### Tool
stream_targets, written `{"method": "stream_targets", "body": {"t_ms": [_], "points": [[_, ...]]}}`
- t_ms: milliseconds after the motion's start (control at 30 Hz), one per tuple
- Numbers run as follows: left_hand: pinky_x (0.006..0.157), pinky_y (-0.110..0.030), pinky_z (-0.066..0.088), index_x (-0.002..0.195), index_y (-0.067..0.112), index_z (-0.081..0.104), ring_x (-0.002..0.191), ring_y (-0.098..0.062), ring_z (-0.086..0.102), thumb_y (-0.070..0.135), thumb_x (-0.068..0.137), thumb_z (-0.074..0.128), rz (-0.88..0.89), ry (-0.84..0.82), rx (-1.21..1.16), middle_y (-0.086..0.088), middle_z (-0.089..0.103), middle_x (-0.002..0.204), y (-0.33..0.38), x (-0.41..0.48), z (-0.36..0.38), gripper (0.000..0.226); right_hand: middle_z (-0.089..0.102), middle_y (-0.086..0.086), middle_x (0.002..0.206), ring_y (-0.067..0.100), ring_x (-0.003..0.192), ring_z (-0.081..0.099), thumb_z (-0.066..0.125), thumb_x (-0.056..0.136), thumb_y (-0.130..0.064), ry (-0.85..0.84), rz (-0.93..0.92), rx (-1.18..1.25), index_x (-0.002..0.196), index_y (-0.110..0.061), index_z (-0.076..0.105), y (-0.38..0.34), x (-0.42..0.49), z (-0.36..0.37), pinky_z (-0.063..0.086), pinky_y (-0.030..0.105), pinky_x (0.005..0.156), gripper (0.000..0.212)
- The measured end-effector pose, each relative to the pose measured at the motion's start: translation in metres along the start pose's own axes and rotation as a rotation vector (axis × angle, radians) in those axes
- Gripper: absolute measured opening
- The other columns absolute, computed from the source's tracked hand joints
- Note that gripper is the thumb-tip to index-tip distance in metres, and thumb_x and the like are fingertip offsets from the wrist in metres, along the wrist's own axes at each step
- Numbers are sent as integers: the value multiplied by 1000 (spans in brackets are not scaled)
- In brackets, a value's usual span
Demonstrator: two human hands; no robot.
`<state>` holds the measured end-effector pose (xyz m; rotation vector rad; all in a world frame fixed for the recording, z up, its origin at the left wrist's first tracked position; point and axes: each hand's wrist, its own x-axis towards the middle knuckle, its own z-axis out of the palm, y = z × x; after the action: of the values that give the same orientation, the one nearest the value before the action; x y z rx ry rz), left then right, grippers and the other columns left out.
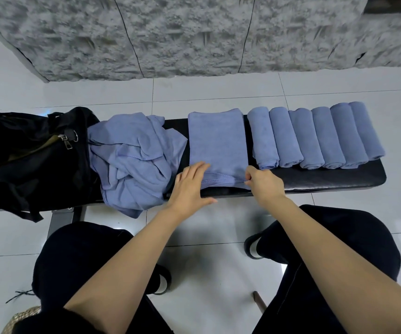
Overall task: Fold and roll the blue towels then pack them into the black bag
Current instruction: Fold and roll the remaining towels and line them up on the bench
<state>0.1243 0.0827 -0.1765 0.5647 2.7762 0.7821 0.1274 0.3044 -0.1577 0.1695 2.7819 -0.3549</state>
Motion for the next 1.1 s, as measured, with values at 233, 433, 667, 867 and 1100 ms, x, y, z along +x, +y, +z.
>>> {"method": "stream_targets", "body": {"t_ms": [233, 433, 667, 867, 1100], "points": [[82, -34, 52, 97, 9, 68, 83, -15, 61, 6, 80, 72, -117, 164, -305, 2, 65, 88, -20, -6, 3, 18, 62, 7, 87, 21, 89, 44, 53, 95, -26, 59, -9, 120, 99, -15, 56, 6, -7, 4, 39, 32, 62, 13], [65, -11, 44, 83, 13, 58, 70, -10, 54, 0, 86, 62, -263, 139, -378, -1, 59, 81, -17, 5, -3, 14, 64, 9, 88, 26, 80, 54, 57, 93, -21, 20, 100, 232, 91, -12, 60, 2, 1, 7, 36, 29, 58, 9], [83, -22, 46, 86, -5, 65, 90, -19, 54, -6, 87, 55, -53, 68, -101, -9, 54, 94, -30, 7, 3, 9, 54, 7, 87, 26, 84, 47, 64, 67, 15, 262, -135, 61, 82, -5, 58, -8, -1, 19, 26, 26, 50, 25], [69, -29, 39, 82, 6, 65, 85, -20, 42, -3, 66, 74, 339, 156, 356, -5, 60, 90, -37, -3, 4, 20, 62, 1, 85, 26, 77, 52, 71, 53, 13, 368, -434, -224, 74, -10, 61, 7, -15, 37, 34, 32, 58, 33], [77, -24, 34, 103, 8, 68, 94, -15, 45, 4, 68, 81, 272, 116, 280, -2, 66, 102, -43, -8, 5, 38, 60, 2, 89, 23, 89, 48, 65, 53, 15, 341, -416, -95, 83, -11, 56, 13, -9, 39, 29, 27, 66, 41]]}}
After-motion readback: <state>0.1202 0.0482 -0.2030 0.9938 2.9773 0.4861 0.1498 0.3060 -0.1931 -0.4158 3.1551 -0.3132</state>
